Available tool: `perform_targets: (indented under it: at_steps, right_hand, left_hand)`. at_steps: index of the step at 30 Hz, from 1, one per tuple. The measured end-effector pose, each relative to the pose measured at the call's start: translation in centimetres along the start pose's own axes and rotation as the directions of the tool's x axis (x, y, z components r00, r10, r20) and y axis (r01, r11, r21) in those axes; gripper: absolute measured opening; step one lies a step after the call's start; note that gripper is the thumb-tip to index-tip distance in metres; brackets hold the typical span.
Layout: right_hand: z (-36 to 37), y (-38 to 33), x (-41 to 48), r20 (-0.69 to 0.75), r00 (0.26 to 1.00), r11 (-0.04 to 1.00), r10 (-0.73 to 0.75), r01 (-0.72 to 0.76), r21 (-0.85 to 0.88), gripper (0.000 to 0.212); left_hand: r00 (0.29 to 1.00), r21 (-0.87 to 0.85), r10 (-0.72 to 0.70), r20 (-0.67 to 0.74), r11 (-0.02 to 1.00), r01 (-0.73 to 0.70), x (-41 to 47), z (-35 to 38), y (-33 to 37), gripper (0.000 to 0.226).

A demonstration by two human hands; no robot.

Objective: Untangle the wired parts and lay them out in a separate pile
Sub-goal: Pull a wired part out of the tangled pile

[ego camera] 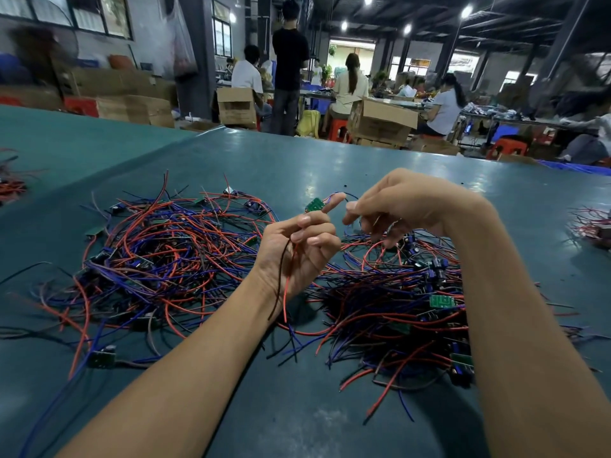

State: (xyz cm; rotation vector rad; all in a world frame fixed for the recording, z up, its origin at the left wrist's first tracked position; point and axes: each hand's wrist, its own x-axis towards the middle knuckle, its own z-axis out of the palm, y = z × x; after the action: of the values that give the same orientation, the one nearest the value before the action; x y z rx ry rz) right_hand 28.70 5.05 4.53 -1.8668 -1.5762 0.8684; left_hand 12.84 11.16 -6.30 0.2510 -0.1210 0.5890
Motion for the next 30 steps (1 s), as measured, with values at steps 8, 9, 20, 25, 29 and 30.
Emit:
perform_targets:
  at_steps: [8, 9, 20, 25, 29, 30]
  right_hand:
    - [0.7, -0.1, 0.3, 0.032, 0.998, 0.990, -0.049, 0.044, 0.133, 0.027]
    - [0.8, 0.0, 0.4, 0.040, 0.998, 0.986, -0.052, 0.045, 0.159, 0.029]
    - [1.4, 0.6, 1.3, 0.020, 0.999, 0.953, -0.024, 0.017, 0.302, 0.032]
    - [0.7, 0.7, 1.1, 0.007, 1.000, 0.917, -0.005, 0.002, 0.398, 0.017]
    - [-0.8, 0.9, 0.5, -0.053, 0.998, 0.908, 0.025, -0.001, 0.420, 0.016]
    - [-1.6, 1.1, 0.1, -0.093, 0.995, 0.910, 0.035, 0.006, 0.414, 0.015]
  left_hand:
    - [1.000, 0.022, -0.021, 0.018, 1.000, 0.020, 0.2, -0.3, 0.0, 0.021]
    - [0.999, 0.047, -0.030, 0.018, 0.998, 0.029, 0.2, -0.3, 0.0, 0.020]
    - [0.999, 0.419, -0.033, 0.003, 0.908, 0.029, 0.8, -0.8, -1.0, 0.028]
    - [1.000, 0.488, 0.018, -0.008, 0.873, -0.012, 0.9, -0.8, -1.2, 0.006]
    - [0.999, 0.581, 0.044, -0.021, 0.813, -0.024, 0.9, -1.1, -1.1, 0.005]
    - [0.998, 0.649, 0.064, -0.025, 0.760, -0.033, 0.8, -1.2, -1.2, 0.006]
